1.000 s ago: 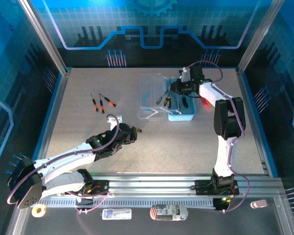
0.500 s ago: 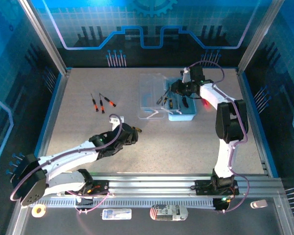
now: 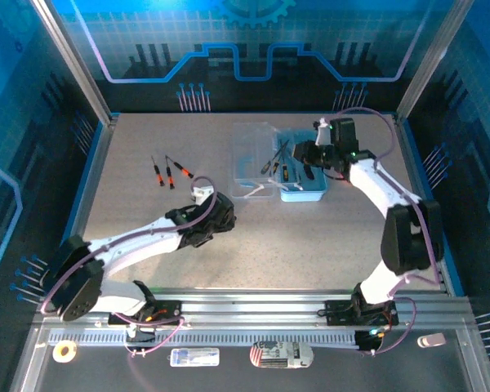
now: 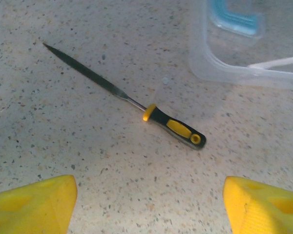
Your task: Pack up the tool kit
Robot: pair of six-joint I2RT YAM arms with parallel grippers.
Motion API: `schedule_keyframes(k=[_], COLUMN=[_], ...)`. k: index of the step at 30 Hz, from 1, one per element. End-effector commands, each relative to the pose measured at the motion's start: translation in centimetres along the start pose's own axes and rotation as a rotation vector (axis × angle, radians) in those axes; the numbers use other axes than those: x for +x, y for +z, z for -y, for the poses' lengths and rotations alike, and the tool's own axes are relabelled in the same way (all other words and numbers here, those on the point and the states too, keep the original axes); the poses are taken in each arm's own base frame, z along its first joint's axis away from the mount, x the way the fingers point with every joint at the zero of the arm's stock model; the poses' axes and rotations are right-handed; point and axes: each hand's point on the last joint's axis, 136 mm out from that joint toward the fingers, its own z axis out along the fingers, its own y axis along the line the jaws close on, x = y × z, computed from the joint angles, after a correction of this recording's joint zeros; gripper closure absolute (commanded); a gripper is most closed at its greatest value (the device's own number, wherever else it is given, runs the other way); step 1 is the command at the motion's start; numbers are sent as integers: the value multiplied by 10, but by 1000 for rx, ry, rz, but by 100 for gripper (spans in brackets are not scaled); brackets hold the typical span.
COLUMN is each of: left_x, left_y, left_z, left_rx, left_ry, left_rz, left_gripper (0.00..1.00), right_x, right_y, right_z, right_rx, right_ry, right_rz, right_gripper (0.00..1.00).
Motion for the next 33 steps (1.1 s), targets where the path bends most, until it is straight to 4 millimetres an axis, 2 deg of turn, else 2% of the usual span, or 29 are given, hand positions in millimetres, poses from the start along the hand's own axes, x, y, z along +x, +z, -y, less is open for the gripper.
schedule_keyframes(k=[1, 6, 9, 17, 23, 33], left_x=[4, 7, 6, 8, 9, 12], left_y=[12, 34, 45, 62, 74, 78], left_z=[-8, -13, -9, -8, 13, -5], left_rx=[-84, -200, -210, -182, -33, -170], left_ry=[-86, -166, -209, -272, -251, -237], left_rz=[-78, -127, -122, -121, -111, -140], left_gripper=[20, 15, 14, 14, 21, 21], right_x=[18, 54, 62, 67, 71, 77], right_y=[-5, -11, -16, -31, -22, -19], right_z=[-12, -9, -10, -13, -8, -2], right_rx=[-43, -68, -78, -95, -102, -95], right_ry=[-26, -42, -59, -101, -75, -58], right_rz=[62, 59, 75, 122, 112, 102], right_gripper=[78, 77, 75, 73, 74, 76])
